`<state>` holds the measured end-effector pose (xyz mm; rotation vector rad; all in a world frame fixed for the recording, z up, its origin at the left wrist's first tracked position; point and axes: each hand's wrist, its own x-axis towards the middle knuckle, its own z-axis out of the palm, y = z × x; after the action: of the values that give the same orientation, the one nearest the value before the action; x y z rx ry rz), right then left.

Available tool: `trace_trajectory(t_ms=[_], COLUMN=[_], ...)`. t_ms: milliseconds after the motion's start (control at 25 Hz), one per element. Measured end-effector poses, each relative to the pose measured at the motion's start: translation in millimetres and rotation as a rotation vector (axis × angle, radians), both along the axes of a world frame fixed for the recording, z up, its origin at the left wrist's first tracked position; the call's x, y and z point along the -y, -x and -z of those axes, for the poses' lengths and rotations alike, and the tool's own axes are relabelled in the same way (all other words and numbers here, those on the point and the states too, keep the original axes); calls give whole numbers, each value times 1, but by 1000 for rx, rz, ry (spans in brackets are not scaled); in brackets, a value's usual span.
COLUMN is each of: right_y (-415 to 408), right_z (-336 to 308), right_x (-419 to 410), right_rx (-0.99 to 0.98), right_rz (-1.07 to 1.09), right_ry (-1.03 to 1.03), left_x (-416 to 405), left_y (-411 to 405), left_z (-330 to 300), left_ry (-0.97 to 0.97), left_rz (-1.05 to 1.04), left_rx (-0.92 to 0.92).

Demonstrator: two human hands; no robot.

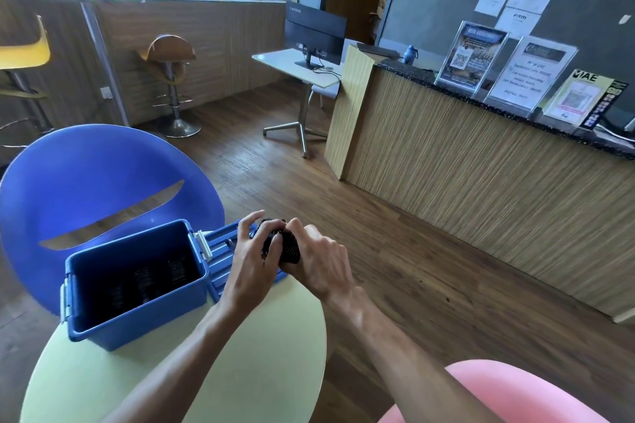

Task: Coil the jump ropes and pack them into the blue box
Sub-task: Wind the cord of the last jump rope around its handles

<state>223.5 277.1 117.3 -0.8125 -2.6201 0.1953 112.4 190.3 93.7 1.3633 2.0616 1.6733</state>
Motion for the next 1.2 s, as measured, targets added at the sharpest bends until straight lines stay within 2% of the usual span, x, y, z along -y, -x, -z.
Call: trace_trajectory(t_ms=[280,440,560,720,920,1000,1200], right_y=[2,2,5,0,-2,-1,-6], right_z=[-7,-7,-7,-6,-6,-9,-7], right_x=[-3,-3,-5,-19,-25,-24,-25], right_rx=[17,81,143,224,213,221,233], right_rz=[39,70,88,118,139,122,36], right_ry=[111,169,132,117,230,241,84], left_x=[-2,-8,-10,-4,11,16,33], left_y=[7,9,7,-1,-17,-11,17], left_z=[-13,-25,-26,-16,-6,-6,-19], left_ry=[218,320,301,319,121,110,255], left_rz=[56,95,78,-30,-20,23,175], left_rx=[-53,128,200,-10,-79,-118,-551])
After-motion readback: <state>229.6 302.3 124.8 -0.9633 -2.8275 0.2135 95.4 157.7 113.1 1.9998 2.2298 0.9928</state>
